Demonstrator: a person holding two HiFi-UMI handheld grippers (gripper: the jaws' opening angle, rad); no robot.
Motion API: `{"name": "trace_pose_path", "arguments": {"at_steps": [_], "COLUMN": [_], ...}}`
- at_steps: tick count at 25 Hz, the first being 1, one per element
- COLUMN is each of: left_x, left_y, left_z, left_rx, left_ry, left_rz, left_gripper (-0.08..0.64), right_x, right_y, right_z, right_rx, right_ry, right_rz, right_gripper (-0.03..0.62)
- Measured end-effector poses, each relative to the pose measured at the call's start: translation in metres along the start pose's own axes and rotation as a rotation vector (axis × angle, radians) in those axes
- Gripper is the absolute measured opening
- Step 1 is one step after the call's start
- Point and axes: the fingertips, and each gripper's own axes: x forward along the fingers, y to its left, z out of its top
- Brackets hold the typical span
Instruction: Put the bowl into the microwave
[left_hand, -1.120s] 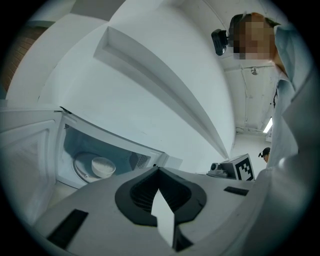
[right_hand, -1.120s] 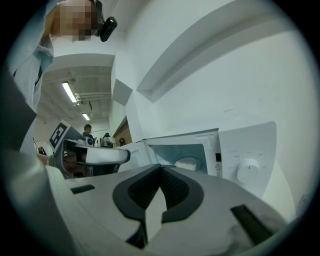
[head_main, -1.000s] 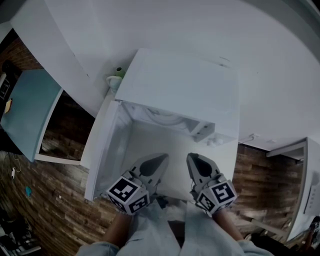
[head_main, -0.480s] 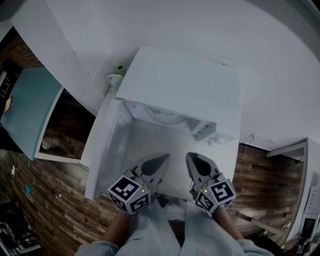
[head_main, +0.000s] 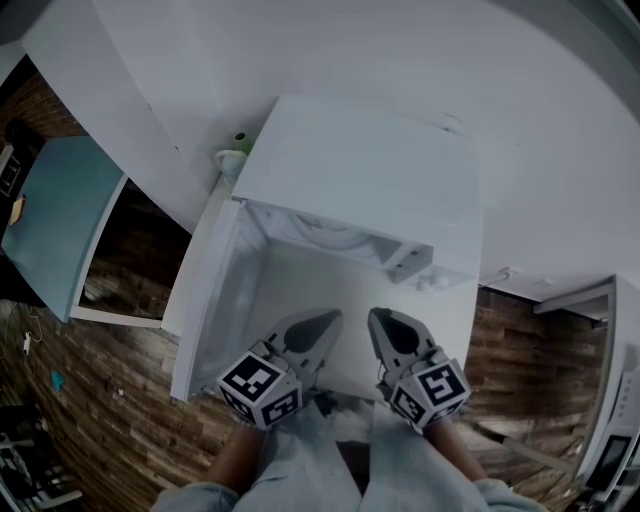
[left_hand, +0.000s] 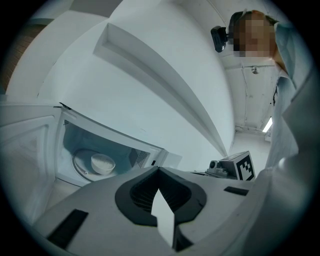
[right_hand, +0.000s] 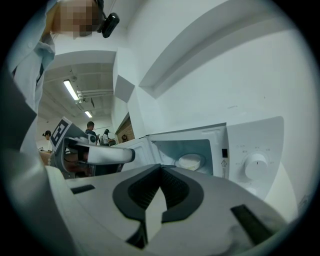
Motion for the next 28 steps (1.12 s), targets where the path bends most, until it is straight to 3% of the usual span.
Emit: {"name": "trace_pose_path", "arguments": {"at_steps": [12,22,28], "left_x": [0.001,0.001,-0.001], "left_y": [-0.001,-0.004,-0.002], "left_z": [-0.005,-0.005,-0.004], "left_rx": [-0.003,0.002,-0.003], "left_ry": [0.006,0.015,0.012], "left_rz": [-0.017,-0.022,-0.018], "left_gripper": [-0.002,-0.002,-0.002], "right_x": [0.0,0.003,0.004], "right_y": [0.001,0.009,0.009], "right_z": [-0.002,-0.003,-0.005], "right_rx": [0.003,-0.068,-0.062], "right_ry": [0.0,0.01,0.018], "right_rz": [0.009,0.03,0.029], "right_gripper": [0.002,0.002,0.002]}}
